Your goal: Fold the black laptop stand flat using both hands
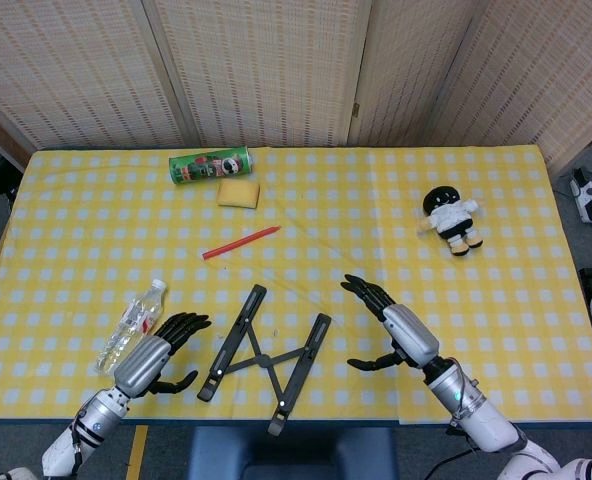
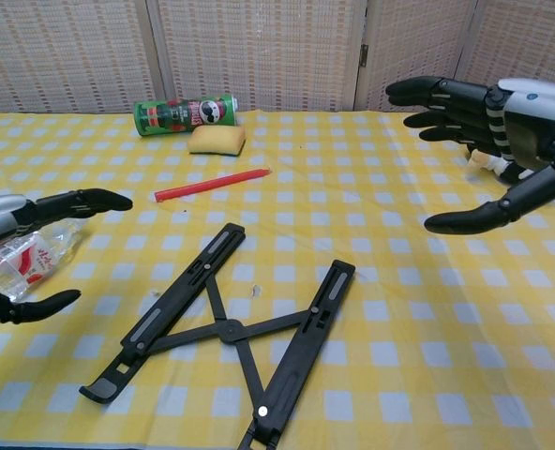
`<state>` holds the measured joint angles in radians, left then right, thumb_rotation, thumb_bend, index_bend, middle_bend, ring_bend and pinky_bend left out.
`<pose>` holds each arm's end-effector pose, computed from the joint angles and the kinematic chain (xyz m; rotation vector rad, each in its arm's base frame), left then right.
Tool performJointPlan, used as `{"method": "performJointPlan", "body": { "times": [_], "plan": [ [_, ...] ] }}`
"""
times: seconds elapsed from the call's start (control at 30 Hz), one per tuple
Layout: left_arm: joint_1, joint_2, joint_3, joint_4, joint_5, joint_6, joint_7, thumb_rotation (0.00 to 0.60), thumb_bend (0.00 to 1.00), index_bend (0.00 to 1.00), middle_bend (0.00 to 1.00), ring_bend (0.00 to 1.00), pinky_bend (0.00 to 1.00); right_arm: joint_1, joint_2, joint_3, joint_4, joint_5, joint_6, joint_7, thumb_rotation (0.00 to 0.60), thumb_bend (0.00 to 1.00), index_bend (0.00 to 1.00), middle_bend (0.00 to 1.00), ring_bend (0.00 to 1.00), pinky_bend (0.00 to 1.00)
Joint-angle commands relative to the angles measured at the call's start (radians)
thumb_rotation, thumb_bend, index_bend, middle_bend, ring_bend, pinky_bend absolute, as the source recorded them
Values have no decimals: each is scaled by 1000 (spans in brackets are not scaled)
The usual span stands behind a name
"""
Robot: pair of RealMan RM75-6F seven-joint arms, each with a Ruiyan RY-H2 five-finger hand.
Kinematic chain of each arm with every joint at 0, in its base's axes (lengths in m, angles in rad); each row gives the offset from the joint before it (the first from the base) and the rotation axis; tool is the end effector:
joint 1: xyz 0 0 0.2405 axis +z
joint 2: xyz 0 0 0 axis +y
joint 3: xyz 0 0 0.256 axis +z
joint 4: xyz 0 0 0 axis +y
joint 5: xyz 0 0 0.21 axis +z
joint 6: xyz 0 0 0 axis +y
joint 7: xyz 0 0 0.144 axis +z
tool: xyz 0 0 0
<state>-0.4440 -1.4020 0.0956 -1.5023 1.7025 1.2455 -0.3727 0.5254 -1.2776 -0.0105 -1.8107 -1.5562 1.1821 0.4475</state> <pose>-0.2210 0.2271 0.0189 -1.8869 -1.3174 -1.2918 -0.1608 -0.2441 0.0491 1.7340 -1.5745 1.4639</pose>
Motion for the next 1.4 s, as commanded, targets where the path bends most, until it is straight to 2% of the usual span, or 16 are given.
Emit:
{"method": "performJointPlan", "body": {
  "times": [0.03, 0.1, 0.17, 0.2, 0.27, 0.33, 0.47, 0.63, 0.9, 1.03, 1.4],
  "plan": [
    [-38, 13, -30, 12, -11, -43, 61, 600, 436, 152, 99, 0, 0, 0, 35, -17, -3, -75, 3, -92, 594, 191, 0, 20, 69, 0],
    [-58, 19, -47, 19, -18, -66, 116, 600, 436, 155, 99, 1, 0, 5, 32, -14, 5, -112, 7, -202, 599, 190, 1, 75, 128, 1],
    [-79, 24, -64, 32, -26, -93, 177, 600, 438, 157, 99, 2, 0, 7, 24, -11, 9, -127, 4, -295, 600, 190, 53, 178, 222, 59],
    [-87, 24, -71, 36, -31, -104, 198, 600, 439, 156, 99, 2, 0, 13, 21, -10, 15, -142, -4, -351, 600, 190, 100, 228, 273, 117],
    [-110, 21, -86, 56, -40, -132, 247, 600, 439, 150, 100, 3, 0, 22, 6, -9, 20, -160, -25, -459, 600, 191, 237, 347, 415, 308],
    [-134, 11, -101, 78, -47, -157, 284, 600, 439, 145, 99, 4, 0, 32, -13, -10, 19, -167, -54, -538, 600, 191, 344, 449, 539, 457],
    [-175, -12, -117, 119, -51, -203, 347, 600, 417, 122, 99, 3, 0, 59, -68, -7, 32, -170, -122, -674, 600, 190, 485, 598, 696, 645],
    [-235, -60, -135, 172, -78, -287, 410, 600, 314, 81, 96, 0, 0, 92, -152, 12, 72, -115, -210, -789, 600, 190, 592, 726, 831, 792],
    [-257, -94, -142, 212, -103, -295, 395, 600, 307, 70, 95, 0, 0, 135, -282, 52, 234, -38, -280, -899, 600, 190, 624, 802, 899, 854],
    [-248, -86, -132, 215, -103, -270, 369, 600, 307, 70, 95, 0, 0, 151, -334, 61, 323, -15, -293, -894, 600, 190, 625, 811, 910, 856],
    [-232, -72, -116, 220, -111, -231, 314, 600, 307, 66, 90, 0, 0, 173, -405, 65, 472, -24, -260, -867, 600, 189, 625, 813, 909, 857]
  ]
}}
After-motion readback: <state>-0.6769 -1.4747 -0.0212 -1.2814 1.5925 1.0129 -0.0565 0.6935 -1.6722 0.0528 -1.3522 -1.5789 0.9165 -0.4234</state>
